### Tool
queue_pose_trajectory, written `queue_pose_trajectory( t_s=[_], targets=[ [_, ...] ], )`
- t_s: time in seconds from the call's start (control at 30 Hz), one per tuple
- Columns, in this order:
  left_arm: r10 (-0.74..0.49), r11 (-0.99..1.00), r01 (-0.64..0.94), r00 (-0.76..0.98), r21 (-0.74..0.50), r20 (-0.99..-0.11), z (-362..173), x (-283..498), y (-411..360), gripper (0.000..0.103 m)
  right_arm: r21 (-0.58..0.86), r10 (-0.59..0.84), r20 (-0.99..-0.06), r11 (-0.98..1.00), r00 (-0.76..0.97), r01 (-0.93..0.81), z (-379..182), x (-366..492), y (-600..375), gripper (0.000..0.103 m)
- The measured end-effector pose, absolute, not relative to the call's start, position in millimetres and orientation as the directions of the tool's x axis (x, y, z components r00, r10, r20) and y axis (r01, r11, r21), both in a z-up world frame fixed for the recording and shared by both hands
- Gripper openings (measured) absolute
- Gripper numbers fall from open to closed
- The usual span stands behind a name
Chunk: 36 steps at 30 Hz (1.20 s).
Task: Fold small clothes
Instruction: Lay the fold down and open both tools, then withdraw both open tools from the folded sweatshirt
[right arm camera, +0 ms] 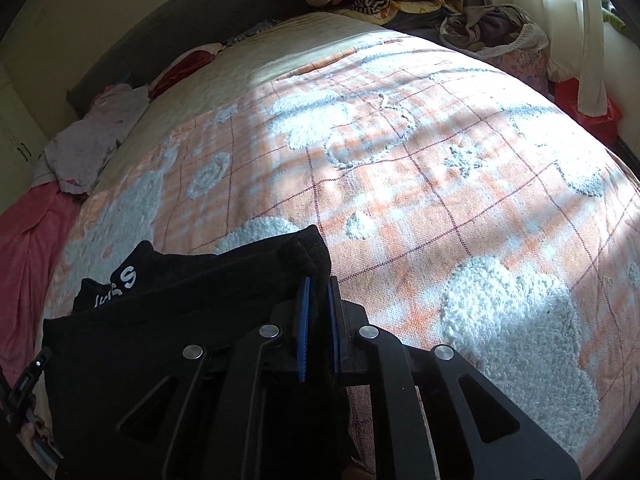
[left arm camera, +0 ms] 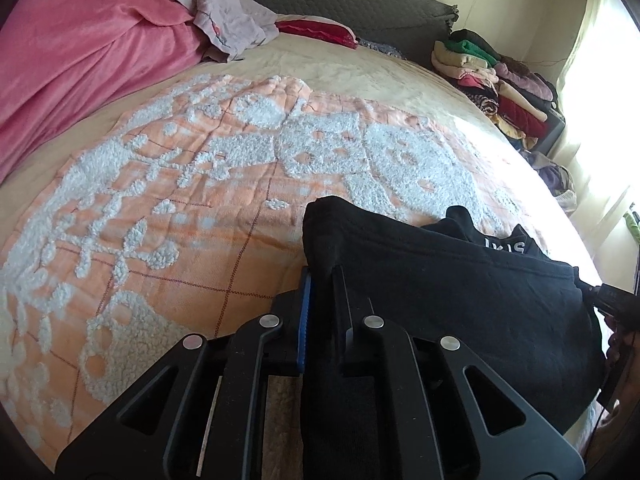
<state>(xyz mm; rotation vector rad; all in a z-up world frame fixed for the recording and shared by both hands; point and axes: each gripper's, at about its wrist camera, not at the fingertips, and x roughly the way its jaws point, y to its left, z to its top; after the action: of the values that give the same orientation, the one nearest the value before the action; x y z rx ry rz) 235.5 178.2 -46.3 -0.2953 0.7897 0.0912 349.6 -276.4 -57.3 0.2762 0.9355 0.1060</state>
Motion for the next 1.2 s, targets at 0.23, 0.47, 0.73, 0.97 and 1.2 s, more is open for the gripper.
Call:
queue_pose_trajectory(
  t_s=[0.23,0.47,0.73,0.97,1.2],
  targets=[
    [-0.004,0.962,-0.192,0.704,-0.195,-0.71,-33.5,224.9,176.9,0.016,0.251,0.218,-0.754,0.967,0.619,-0.035,-39.6,322.7,-273.5,0.041],
    [0.017,0.963,-0.203,0.699,-0.176,-0.715,-27.4,210.8,175.1,0.035,0.267,0.237,-0.737,0.962,0.633,-0.049,-33.4,283.3,-281.2,0.054],
    [0.023,0.964,-0.201,0.715,-0.175,-0.698,-18.1,193.2,162.1,0.049,0.27,0.244,-0.734,0.961,0.634,-0.057,-32.9,247.4,-285.8,0.063],
    [-0.003,0.957,-0.2,0.717,-0.21,-0.697,-19.7,172.6,159.2,0.056,0.264,0.241,-0.745,0.963,0.621,-0.057,-42.1,231.5,-287.1,0.067],
    [-0.111,0.932,-0.199,0.639,-0.303,-0.761,-50.1,155.8,158.4,0.053,0.296,0.27,-0.748,0.953,0.606,-0.059,-52.4,228.8,-288.7,0.05]
  ],
)
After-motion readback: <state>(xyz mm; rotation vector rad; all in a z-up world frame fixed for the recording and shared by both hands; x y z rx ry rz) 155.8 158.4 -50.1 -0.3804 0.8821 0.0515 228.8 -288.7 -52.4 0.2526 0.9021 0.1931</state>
